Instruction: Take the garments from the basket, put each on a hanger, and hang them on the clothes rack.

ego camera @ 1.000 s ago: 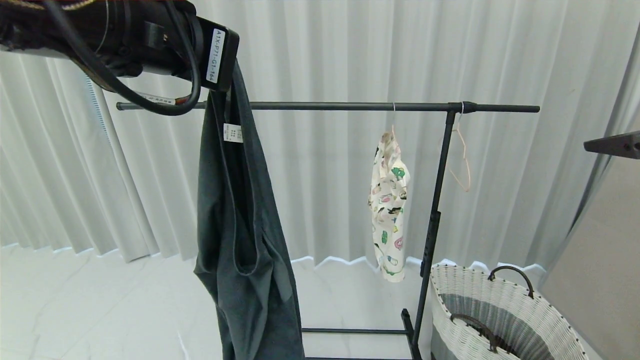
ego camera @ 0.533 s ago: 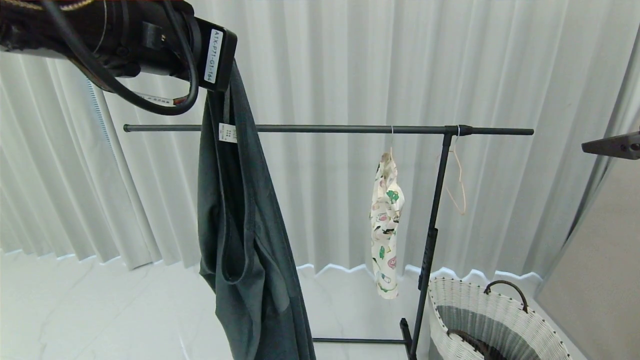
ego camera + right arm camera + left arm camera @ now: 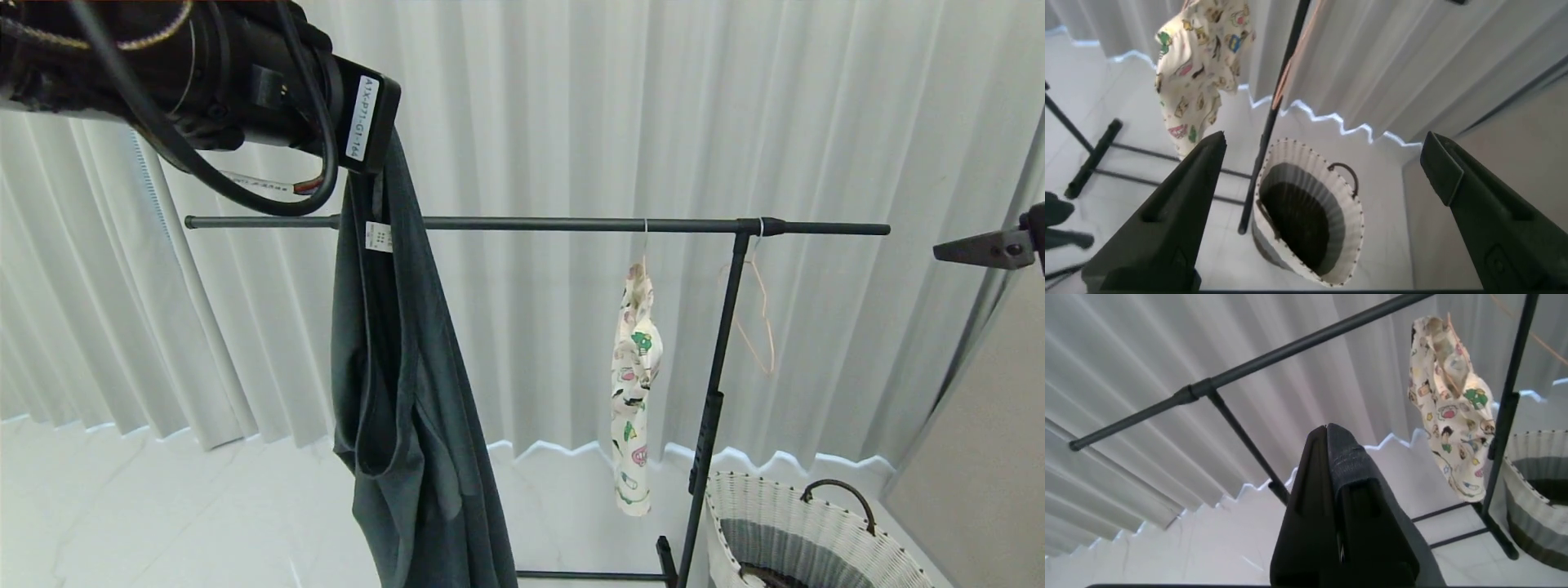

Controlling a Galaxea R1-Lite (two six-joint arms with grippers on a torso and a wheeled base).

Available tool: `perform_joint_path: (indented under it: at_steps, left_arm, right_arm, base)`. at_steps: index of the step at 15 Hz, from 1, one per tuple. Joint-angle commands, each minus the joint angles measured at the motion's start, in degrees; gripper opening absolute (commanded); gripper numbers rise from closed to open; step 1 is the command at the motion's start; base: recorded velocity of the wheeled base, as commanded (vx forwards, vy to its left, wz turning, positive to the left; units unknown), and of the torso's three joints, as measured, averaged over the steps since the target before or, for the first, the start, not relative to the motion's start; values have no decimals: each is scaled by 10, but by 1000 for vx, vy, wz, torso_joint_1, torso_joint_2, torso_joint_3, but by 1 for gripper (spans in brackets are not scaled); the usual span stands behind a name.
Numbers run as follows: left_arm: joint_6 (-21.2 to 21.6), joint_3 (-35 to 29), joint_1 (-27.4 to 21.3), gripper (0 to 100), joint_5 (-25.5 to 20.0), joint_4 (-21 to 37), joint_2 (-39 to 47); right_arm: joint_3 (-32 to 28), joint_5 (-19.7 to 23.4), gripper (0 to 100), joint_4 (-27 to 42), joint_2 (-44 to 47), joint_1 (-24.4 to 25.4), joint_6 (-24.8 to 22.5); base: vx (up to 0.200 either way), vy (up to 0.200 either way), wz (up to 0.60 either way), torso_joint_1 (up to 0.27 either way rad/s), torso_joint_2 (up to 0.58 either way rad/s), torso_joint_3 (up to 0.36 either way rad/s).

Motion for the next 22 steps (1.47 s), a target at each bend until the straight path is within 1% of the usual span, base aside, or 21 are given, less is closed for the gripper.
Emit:
perform_joint_path:
  at_steps: [1,3,7,9,11,13,15,16,18,19,21,22]
  left_arm:
    - [0,0,-6,0,0,0,-1]
    - [0,0,-7,0,0,0,-1]
    - [-1,0,-7,0,0,0,-3]
    - [-2,4,-12,0,0,0,-6]
    - [-4,18,-17,0,0,0,-14]
    - [-4,49,-19,0,0,0,-31]
    - [-5,91,-28,0,0,0,-54]
    - [-16,110,-36,0,-1,0,-66]
    - [-34,129,-51,0,-1,0,-78]
    - [-51,149,-62,0,0,0,-88]
    - [-75,193,-75,0,0,0,-105]
    - [-86,230,-93,0,0,-7,-123]
  right_arm:
    - [4,1,100,-1,8,0,0]
    - [38,1,100,-9,5,-1,1]
    - [142,2,100,-124,5,-9,6]
    - [185,2,100,-152,9,-9,10]
    - [214,2,100,-181,20,-9,24]
    - [228,2,100,-200,36,-7,46]
    - [229,0,100,-206,56,8,80]
    - [229,-2,100,-210,67,15,98]
    - [232,-4,100,-212,85,19,118]
    - [232,-7,100,-212,100,18,136]
    - [232,-24,100,-215,118,17,164]
    - [233,-45,100,-218,127,17,183]
  base:
    - [200,0,0,17,2,-7]
    - [200,0,0,-2,0,5]
    - [200,0,0,2,2,-2]
    - [200,0,0,5,7,2]
    - [200,0,0,0,5,0]
    - [200,0,0,5,-2,2]
    - [200,0,0,2,5,-2]
    - [0,0,0,0,0,0]
    - [0,0,0,0,0,0]
    - [0,0,0,0,0,0]
    - [0,0,0,0,0,0]
    - [0,0,0,0,0,0]
